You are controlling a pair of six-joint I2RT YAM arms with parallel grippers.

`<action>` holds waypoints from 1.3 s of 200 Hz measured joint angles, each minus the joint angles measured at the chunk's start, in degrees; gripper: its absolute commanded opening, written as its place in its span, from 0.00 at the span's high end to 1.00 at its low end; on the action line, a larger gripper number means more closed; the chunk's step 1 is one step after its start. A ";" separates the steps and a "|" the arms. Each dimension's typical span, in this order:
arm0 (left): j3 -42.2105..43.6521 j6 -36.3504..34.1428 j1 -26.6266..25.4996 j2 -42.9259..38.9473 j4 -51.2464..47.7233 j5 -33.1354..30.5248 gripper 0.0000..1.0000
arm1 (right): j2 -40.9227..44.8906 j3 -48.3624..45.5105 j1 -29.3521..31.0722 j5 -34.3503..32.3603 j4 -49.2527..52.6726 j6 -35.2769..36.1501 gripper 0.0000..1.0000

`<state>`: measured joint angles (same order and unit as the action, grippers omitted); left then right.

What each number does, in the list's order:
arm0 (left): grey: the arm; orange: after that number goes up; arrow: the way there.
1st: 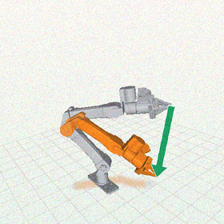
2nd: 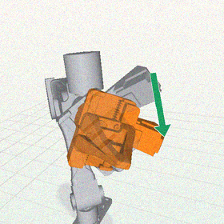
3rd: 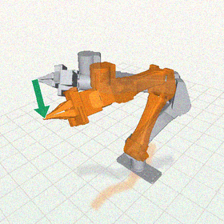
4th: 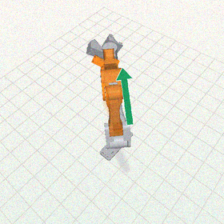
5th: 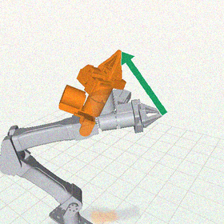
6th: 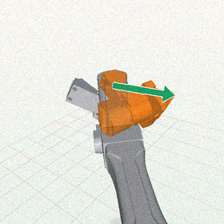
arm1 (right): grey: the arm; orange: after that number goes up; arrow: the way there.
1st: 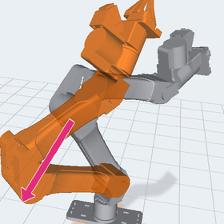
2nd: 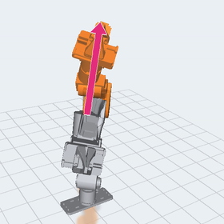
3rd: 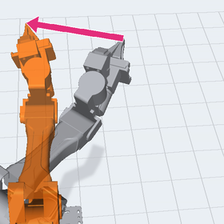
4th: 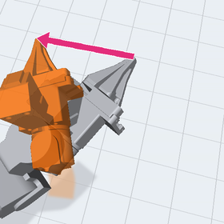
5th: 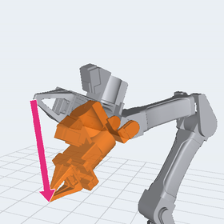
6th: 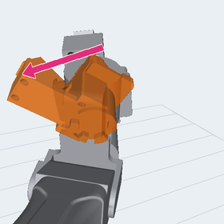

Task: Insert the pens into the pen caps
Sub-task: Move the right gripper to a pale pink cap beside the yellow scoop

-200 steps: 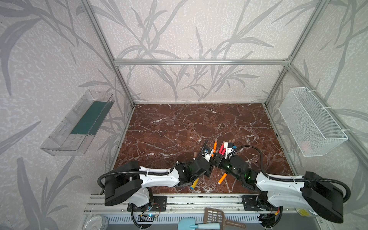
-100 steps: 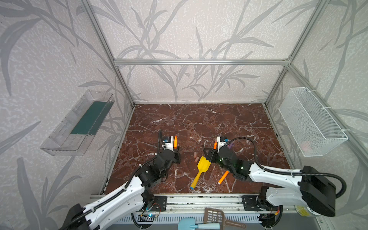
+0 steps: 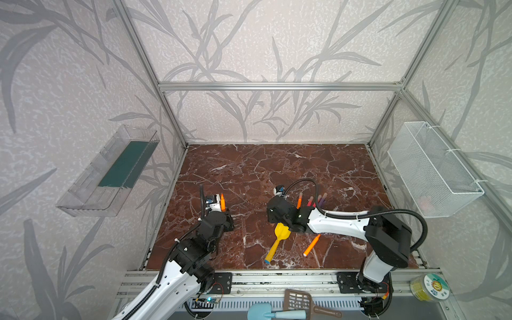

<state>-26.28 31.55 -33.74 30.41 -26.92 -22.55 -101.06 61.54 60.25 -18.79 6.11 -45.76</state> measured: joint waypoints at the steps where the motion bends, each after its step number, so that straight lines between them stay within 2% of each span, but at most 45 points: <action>1: -0.04 0.00 0.00 0.11 -0.04 -0.07 1.00 | -0.17 0.20 0.04 0.00 0.11 0.04 0.49; 24: -1.44 -0.09 0.02 2.86 -0.98 -1.29 1.00 | -4.81 5.05 0.42 -0.17 3.39 1.38 0.49; 42: -1.31 -1.09 0.02 2.16 -0.92 0.04 1.00 | -6.80 6.78 0.52 -0.09 5.18 2.05 0.49; 86: -0.57 -1.92 0.04 -3.67 -0.76 1.42 1.00 | -7.96 8.37 0.50 -0.26 8.22 2.78 0.50; 147: -0.57 -1.90 0.04 -0.02 -0.85 1.40 1.00 | -11.91 10.93 0.50 -1.14 10.14 2.54 0.54; 192: -0.55 -1.81 0.04 -0.50 -0.94 1.33 1.00 | -14.05 12.50 0.50 -3.41 12.31 1.51 0.55; 260: -0.55 -1.77 0.04 -0.76 -0.96 1.16 1.00 | -14.95 12.68 0.50 -3.85 12.52 0.81 0.64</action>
<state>-26.83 29.78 -33.69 29.65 -27.88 -21.39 -116.01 74.22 60.75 -22.63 18.63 -44.95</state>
